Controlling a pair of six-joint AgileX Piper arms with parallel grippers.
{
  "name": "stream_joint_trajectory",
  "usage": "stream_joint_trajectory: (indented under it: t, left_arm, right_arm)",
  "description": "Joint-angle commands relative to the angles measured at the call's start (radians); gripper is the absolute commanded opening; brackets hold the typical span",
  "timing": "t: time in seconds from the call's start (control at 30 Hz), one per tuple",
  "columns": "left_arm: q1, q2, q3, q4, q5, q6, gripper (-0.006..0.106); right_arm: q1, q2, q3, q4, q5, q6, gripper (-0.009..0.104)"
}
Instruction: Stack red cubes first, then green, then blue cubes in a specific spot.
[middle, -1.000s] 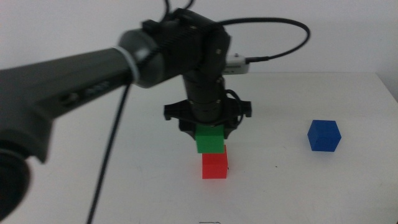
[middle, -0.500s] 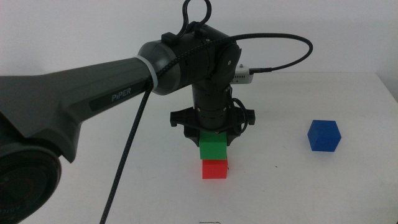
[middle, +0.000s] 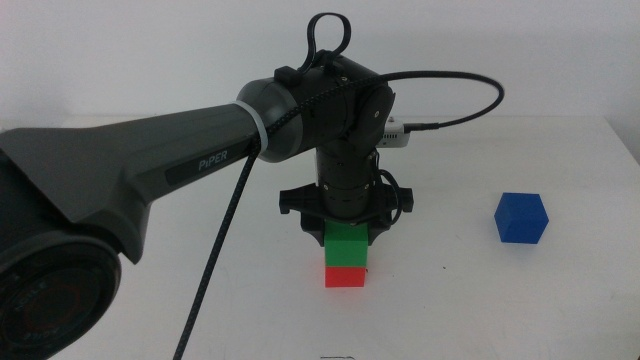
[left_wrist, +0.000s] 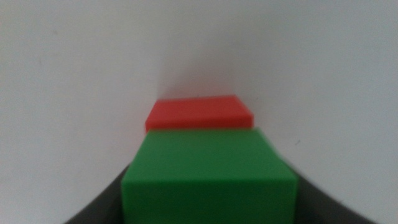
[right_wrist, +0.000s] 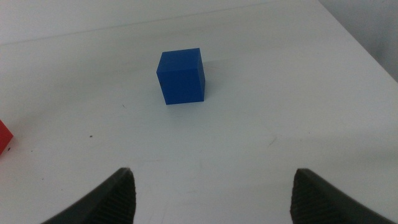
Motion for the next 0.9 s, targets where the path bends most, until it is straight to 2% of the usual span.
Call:
stream_joint_trajectory:
  t: [0.0,0.23,0.4,0.43,0.57,0.6,0.77,0.87]
  left_arm:
    - [-0.007,-0.049,-0.03,-0.011,-0.006,0.0,0.014]
    - [-0.007,-0.047,-0.03,-0.008,-0.005,0.014,0.016]
    - [-0.005,-0.047,-0.03,-0.005,-0.005,0.023,0.027]
    - [-0.005,-0.047,-0.03,0.0,-0.005,0.032,0.036]
    - [-0.005,-0.047,-0.03,0.004,-0.005,0.037,0.052]
    - [-0.005,-0.047,-0.03,0.004,-0.005,0.039,0.062]
    - [-0.005,-0.047,-0.035,0.007,-0.005,0.085,0.088]
    - [-0.005,-0.05,-0.044,0.007,-0.004,0.12,0.094]
  right_arm:
    - [-0.008,-0.014,-0.009,-0.013,-0.047,-0.011,0.063]
    - [-0.008,-0.014,-0.009,-0.013,-0.047,-0.011,0.063]
    - [-0.008,-0.014,-0.009,-0.013,-0.047,-0.011,0.063]
    - [-0.008,-0.014,-0.009,-0.013,-0.047,-0.011,0.063]
    - [-0.008,-0.014,-0.009,-0.013,-0.047,-0.011,0.063]
    - [-0.008,-0.014,-0.009,-0.013,-0.047,-0.011,0.063]
    - [-0.008,-0.014,-0.009,-0.013,-0.047,-0.011,0.063]
    - [-0.008,-0.014,-0.009,-0.013,-0.047,-0.011,0.063]
